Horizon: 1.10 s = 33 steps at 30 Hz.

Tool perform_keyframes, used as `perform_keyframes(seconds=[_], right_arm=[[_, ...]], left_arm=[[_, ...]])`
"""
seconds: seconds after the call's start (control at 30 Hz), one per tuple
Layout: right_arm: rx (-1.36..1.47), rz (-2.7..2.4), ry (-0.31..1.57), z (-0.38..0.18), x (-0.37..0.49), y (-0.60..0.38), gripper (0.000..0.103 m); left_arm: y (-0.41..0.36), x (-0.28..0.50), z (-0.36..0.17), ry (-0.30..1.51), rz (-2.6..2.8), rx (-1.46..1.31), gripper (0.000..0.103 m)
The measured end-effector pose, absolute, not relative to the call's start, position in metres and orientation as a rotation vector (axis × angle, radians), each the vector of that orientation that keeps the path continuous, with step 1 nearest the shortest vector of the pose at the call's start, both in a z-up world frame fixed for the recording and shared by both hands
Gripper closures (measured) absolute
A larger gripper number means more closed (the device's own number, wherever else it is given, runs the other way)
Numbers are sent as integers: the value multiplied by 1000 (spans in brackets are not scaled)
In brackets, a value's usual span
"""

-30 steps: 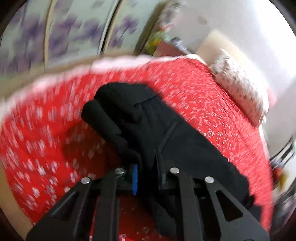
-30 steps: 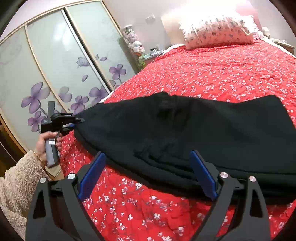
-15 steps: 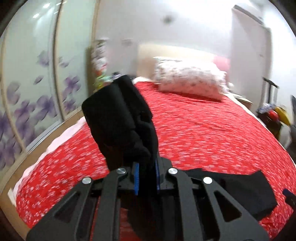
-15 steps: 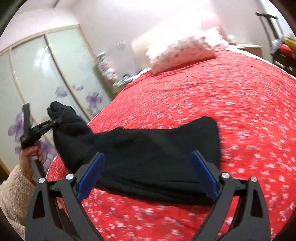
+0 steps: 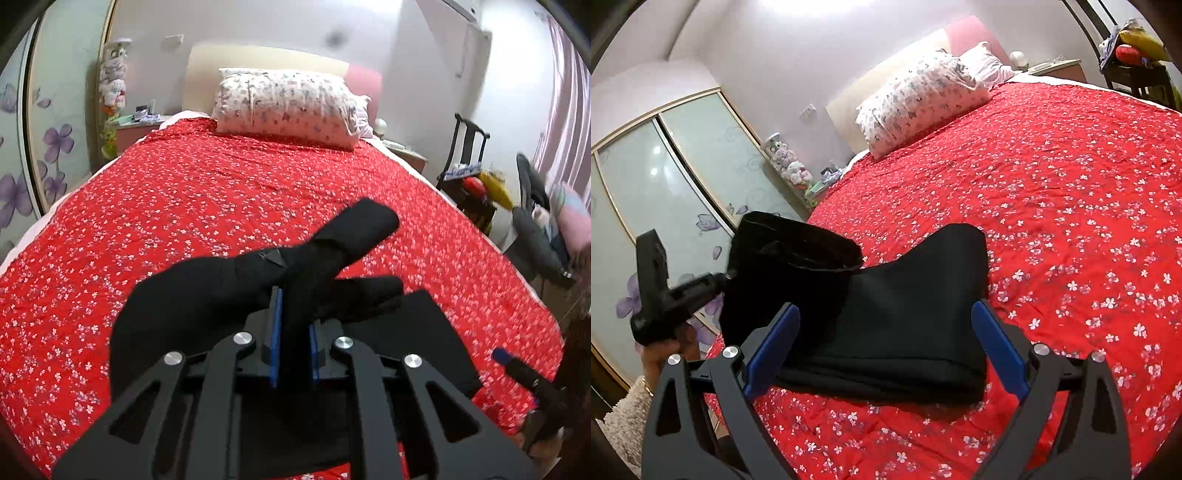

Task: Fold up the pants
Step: 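Lift the waistband with the left gripper and fold it toward the leg end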

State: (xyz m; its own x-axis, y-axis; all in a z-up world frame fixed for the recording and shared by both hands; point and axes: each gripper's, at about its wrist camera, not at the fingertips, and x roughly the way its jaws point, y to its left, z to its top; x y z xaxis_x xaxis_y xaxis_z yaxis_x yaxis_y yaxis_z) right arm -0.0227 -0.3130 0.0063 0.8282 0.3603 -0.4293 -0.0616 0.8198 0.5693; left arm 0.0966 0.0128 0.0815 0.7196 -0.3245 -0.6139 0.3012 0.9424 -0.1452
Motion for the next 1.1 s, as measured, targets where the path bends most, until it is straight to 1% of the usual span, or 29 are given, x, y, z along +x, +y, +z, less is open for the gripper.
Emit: perform_keyframes(seconds=[0.2, 0.4, 0.47, 0.6, 0.67, 0.9, 1.1], right_arm=[[584, 240, 553, 5, -22, -314, 7], [597, 209, 529, 4, -25, -324, 7], [616, 188, 521, 3, -25, -331, 7], [662, 153, 496, 1, -29, -346, 7], [712, 163, 485, -1, -30, -355, 7], [903, 249, 446, -12, -29, -377, 7], [945, 277, 453, -15, -28, -384, 7]], left_arm=[[10, 108, 91, 703, -319, -99, 93], [-20, 94, 110, 647, -391, -82, 92], [-40, 82, 104, 646, -447, -52, 92], [-80, 64, 69, 702, -506, 21, 92], [-86, 59, 61, 694, -502, 30, 92], [-93, 52, 75, 642, -526, -19, 92], [-124, 25, 20, 673, -540, 149, 92]])
